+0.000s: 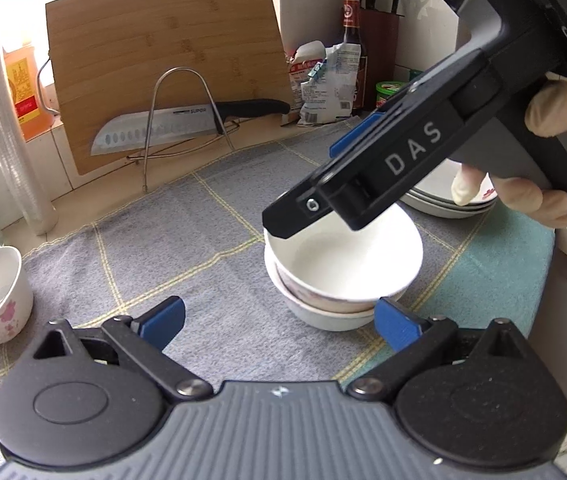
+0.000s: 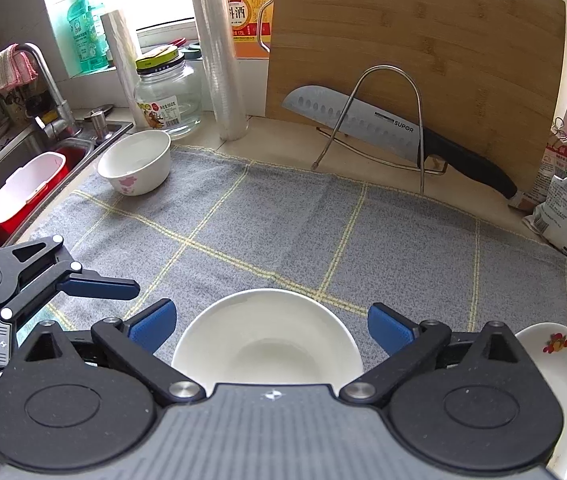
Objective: Organize plates and bowls
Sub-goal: 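Withdraw the right gripper while moving the left gripper to the pink-flowered white bowl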
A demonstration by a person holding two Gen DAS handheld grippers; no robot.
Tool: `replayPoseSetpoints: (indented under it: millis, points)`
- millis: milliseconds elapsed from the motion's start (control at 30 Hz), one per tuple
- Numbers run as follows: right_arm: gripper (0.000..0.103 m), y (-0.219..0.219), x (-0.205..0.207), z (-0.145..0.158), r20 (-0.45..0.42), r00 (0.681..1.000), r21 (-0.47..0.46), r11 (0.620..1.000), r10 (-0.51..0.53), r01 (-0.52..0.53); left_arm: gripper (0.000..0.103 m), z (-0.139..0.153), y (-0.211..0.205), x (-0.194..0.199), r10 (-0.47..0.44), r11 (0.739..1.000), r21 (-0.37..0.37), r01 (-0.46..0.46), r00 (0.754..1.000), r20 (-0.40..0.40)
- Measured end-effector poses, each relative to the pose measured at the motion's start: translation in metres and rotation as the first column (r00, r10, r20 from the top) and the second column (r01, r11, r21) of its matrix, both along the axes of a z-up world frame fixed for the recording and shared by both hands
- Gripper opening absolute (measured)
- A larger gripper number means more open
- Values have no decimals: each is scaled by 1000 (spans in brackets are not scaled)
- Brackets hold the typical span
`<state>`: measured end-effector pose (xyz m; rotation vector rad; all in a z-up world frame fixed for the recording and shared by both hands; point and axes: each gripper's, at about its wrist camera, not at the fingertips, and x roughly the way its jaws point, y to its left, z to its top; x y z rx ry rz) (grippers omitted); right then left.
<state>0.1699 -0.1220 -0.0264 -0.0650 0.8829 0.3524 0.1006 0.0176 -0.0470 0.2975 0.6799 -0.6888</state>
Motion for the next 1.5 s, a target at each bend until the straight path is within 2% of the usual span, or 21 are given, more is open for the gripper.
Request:
replayPoseSetpoints:
  millis: [233,400,467,600,700,933,1100,1200,1500]
  points:
    - [103,25,-13,9,71,997,-20,1000,-9,10,101,5,27,1,72,997,23,-73,996,42]
    - [103,38,-15,12,115,992,-78,996,47,-39,101,9,52,4,186,982,31,-188,981,52]
    - [103,45,-15,13,139,988,-103,993,67,-53,101,10,63,10,239,970,38,-241,970,44]
    - [103,56,-12,14,162,980,-96,990,115,-100,101,16,91,24,347,936,46,-348,937,32]
    - [103,67,-7,12,170,977,-87,990,129,-115,101,19,112,35,389,920,50,-389,921,26]
    - [103,113,-1,3,183,975,-101,989,126,-109,101,22,151,69,380,922,72,-381,925,23]
    - [103,151,10,-11,177,973,-117,985,148,-129,101,20,178,103,387,920,68,-385,922,-16]
    - [103,170,23,-20,170,974,-85,987,150,-137,101,17,186,124,377,924,90,-372,925,-45]
    - [103,206,64,-43,126,980,-48,988,154,-149,100,12,192,179,320,946,93,-311,942,-102]
